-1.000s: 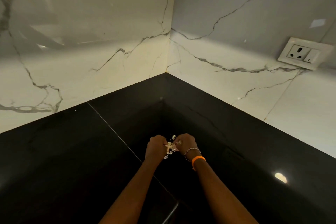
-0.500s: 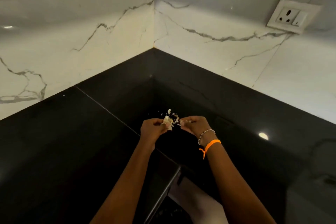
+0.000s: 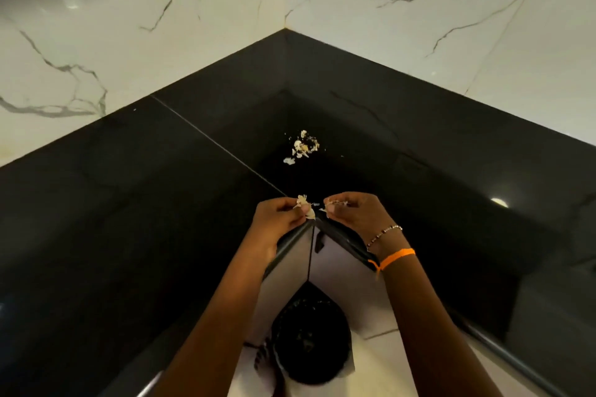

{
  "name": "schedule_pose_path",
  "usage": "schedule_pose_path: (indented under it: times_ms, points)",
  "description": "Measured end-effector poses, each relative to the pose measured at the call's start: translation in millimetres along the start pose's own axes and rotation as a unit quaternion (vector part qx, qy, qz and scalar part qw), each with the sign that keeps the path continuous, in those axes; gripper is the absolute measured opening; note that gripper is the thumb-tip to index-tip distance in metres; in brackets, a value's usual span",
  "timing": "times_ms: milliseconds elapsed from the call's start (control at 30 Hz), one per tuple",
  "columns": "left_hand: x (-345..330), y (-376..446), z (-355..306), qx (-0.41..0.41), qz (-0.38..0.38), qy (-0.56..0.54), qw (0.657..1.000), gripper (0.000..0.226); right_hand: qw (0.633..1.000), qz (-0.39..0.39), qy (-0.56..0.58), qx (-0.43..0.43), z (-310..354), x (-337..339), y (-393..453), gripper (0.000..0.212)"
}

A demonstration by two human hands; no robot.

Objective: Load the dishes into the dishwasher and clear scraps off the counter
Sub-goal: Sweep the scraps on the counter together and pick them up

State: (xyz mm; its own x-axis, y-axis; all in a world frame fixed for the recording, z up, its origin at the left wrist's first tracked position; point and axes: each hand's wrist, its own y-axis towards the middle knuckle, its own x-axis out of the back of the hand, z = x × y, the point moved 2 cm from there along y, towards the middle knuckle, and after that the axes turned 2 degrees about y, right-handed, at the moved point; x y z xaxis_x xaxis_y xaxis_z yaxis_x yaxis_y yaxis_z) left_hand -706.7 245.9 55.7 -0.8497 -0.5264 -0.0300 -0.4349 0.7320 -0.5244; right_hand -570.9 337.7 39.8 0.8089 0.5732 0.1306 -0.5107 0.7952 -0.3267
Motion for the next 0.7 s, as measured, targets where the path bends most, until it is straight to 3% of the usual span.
schedule_pose_path:
  times_ms: [133,400,567,700]
  points:
    - [-9.4,-34.5,26.8,-0.021,-0.007,0.078,0.997,0.01,0.998,0.013,-0.057,0.04,-21.6,6.2,-34.8,0.017]
    - [-19.6,-63.2,109.6,-0.038,0.006,0.123,0.992,0.02,0.995,0.069,-0.04,-0.063,-102.4,9.3,-85.5,0.022]
    - [-13.0,-35.1,184.4,0.079,0.019,0.095,0.992,0.01,0.975,0.063,0.03,-0.211,-181.4,-4.9,-77.8,0.025]
    - [0.9,9.4,271.2,0.182,-0.034,0.046,0.982,0.025,0.95,0.079,0.037,-0.3,-265.8,-31.0,-49.8,0.032]
